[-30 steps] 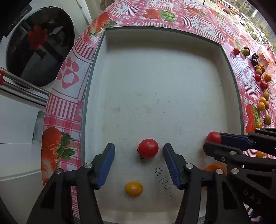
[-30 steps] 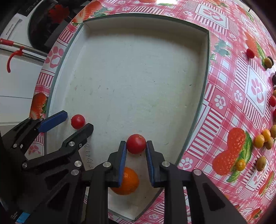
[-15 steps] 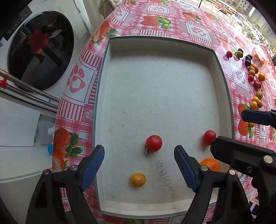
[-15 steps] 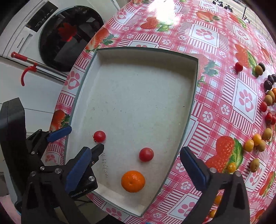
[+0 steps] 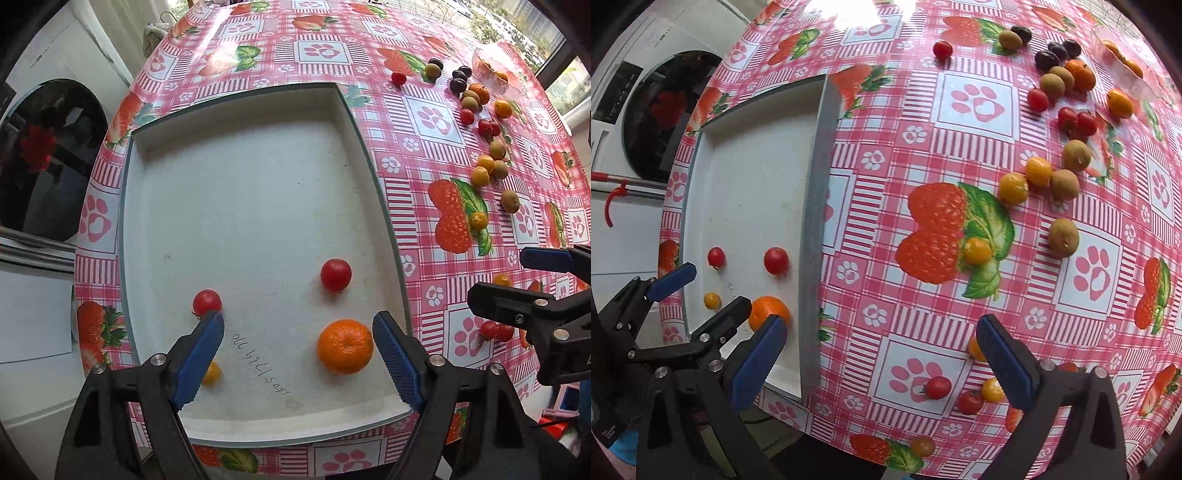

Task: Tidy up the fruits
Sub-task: 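Move both tools back from the tray toward the fruit, then grasp a yellow cherry tomato with the left tool while the right tool grasps a brown round fruit, then carry both fruits over the white tray and open both tools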

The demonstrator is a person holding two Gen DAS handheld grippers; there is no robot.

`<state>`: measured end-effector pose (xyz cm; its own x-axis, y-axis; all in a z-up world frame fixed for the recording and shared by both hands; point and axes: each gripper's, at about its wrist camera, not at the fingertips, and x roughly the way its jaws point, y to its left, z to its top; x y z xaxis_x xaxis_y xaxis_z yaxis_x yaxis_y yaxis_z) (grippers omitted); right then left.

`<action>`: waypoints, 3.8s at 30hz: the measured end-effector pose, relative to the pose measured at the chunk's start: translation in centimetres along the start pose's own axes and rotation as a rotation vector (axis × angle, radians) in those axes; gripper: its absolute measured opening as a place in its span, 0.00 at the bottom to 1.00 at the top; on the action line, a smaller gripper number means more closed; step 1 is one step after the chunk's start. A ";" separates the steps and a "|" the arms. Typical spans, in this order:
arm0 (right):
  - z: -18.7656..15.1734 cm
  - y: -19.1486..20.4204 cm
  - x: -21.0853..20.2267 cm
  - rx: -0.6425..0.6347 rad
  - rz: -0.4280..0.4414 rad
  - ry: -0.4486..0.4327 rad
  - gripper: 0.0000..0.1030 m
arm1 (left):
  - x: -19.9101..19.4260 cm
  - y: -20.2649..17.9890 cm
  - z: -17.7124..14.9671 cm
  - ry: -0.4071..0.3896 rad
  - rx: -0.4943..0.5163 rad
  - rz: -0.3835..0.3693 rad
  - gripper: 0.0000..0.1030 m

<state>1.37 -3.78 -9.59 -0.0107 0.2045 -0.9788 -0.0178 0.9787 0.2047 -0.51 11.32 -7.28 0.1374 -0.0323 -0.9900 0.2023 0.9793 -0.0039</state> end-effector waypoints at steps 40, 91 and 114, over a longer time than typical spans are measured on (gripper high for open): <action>4.0 -12.1 0.6 0.160 -0.080 -0.044 0.72 | 5.4 -13.7 6.0 -0.020 0.165 0.003 0.81; -1.8 -9.2 -4.3 0.101 -0.027 -0.094 0.28 | -1.8 -4.5 2.4 -0.092 -0.028 -0.113 0.21; 3.0 4.4 -2.9 -0.159 0.009 -0.084 0.28 | -2.1 6.5 0.6 -0.128 -0.208 -0.049 0.21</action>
<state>4.33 0.04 -5.86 0.0724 0.2203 -0.9728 -0.1764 0.9628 0.2049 1.13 17.61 -5.18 0.2570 -0.0931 -0.9619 0.0101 0.9956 -0.0937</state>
